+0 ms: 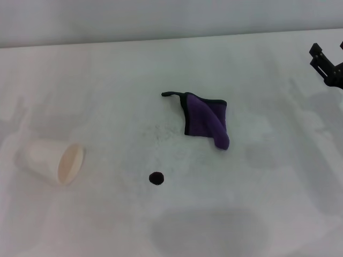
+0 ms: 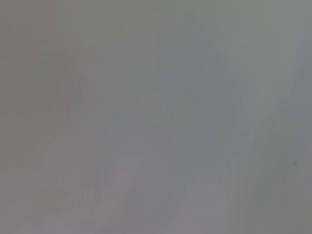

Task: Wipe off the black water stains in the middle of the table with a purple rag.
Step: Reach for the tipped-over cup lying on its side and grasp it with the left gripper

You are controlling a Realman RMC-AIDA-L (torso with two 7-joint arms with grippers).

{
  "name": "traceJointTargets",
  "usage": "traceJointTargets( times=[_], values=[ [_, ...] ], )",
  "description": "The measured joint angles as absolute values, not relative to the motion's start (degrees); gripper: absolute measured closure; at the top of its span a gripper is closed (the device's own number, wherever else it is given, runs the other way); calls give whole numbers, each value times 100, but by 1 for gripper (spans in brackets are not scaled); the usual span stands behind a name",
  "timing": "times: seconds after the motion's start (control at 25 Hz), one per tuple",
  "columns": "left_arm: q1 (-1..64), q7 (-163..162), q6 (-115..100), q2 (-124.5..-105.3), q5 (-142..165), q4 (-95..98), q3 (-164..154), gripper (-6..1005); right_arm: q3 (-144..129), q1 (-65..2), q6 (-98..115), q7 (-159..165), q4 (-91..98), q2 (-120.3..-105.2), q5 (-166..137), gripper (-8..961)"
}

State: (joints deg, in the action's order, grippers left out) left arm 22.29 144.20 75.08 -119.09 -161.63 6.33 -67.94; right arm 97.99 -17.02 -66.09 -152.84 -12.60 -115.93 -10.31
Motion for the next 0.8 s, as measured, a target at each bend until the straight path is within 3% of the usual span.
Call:
traceJointTargets(
  times=[0.8],
  values=[
    [2162, 14420, 7515, -11862, -15897, 915, -6804, 137, 9792, -1704, -6609, -15284, -1250, -11602, -1042, 137]
  ],
)
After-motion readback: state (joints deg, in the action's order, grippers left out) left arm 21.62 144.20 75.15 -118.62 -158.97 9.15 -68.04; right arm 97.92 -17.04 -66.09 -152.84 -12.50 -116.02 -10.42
